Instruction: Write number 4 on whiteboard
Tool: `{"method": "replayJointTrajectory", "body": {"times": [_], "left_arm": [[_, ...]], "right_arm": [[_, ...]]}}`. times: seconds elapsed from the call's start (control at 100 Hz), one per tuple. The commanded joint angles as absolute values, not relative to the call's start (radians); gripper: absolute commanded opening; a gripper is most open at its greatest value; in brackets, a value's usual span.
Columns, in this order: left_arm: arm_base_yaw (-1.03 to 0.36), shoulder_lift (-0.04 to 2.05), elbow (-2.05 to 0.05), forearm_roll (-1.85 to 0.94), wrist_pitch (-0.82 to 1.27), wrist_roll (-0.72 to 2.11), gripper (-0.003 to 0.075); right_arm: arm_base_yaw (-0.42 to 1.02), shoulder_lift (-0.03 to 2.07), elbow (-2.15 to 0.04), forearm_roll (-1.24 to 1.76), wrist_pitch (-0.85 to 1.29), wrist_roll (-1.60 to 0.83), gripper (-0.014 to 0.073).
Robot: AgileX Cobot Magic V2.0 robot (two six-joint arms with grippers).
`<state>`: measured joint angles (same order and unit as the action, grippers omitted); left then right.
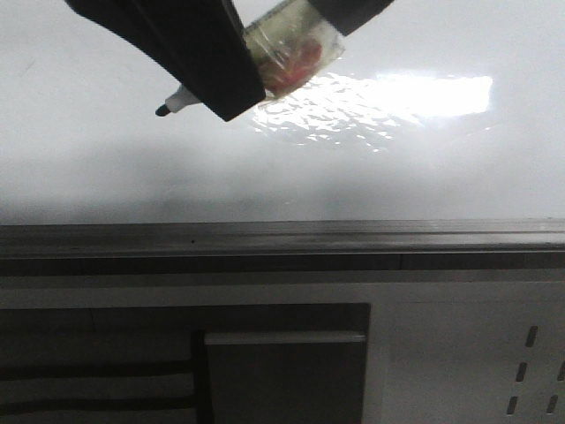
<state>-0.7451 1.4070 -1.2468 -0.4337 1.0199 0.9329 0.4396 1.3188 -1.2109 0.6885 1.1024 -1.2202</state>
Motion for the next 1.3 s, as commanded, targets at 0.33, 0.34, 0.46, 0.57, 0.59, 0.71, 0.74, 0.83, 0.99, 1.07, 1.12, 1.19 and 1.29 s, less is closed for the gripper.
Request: {"method": "replayJointTrajectory", "body": {"times": [0.33, 0.34, 0.46, 0.57, 0.59, 0.71, 0.74, 0.83, 0.99, 1.07, 1.12, 1.19, 1.29], "left_arm": [[-0.741, 1.371, -1.279, -0.477, 0.918, 0.923, 0.0417], [-0.739, 1.371, -1.279, -0.477, 0.918, 0.918, 0.043], [-0.688, 1.332, -1.279, -0.478, 0.914, 0.85, 0.0447], [-0.615, 1.265, -1.268, -0.488, 0.914, 0.829, 0.0447], [-0.599, 1.249, -1.261, -0.493, 0.914, 0.825, 0.0447], [-0.5, 1.147, -1.187, -0.551, 0.912, 0.821, 0.0447], [-0.475, 1.122, -1.163, -0.565, 0.909, 0.821, 0.0447], [-0.392, 1.028, -1.073, -0.61, 0.906, 0.818, 0.0438], [-0.272, 0.857, -0.908, -0.669, 0.829, 0.818, 0.0437], [-0.247, 0.798, -0.854, -0.672, 0.761, 0.818, 0.0437], [-0.24, 0.773, -0.835, -0.672, 0.725, 0.818, 0.0437], [-0.24, 0.752, -0.823, -0.672, 0.693, 0.818, 0.0437], [-0.241, 0.75, -0.823, -0.675, 0.69, 0.818, 0.0437]], "right_arm": [[0.44, 1.288, -1.242, 0.734, 1.087, -1.228, -0.0016], [0.44, 1.289, -1.242, 0.734, 1.085, -1.226, -0.0016], [0.438, 1.253, -1.242, 0.647, 1.047, -1.126, -0.0016], [0.438, 1.2, -1.242, 0.49, 1.008, -0.933, -0.0016], [0.438, 1.19, -1.242, 0.462, 1.004, -0.896, -0.0016], [0.412, 1.134, -1.207, 0.345, 0.974, -0.67, -0.0016], [0.396, 1.12, -1.19, 0.329, 0.957, -0.62, -0.0016], [0.336, 1.067, -1.123, 0.325, 0.903, -0.544, -0.0016], [0.318, 0.982, -1.04, 0.338, 0.833, -0.542, -0.0016], [0.318, 0.969, -1.031, 0.34, 0.835, -0.542, -0.0016], [0.318, 0.967, -1.031, 0.343, 0.833, -0.542, -0.0016], [0.318, 0.972, -1.031, 0.367, 0.823, -0.542, -0.0015], [0.318, 0.996, -1.052, 0.419, 0.848, -0.542, -0.0015]]}}
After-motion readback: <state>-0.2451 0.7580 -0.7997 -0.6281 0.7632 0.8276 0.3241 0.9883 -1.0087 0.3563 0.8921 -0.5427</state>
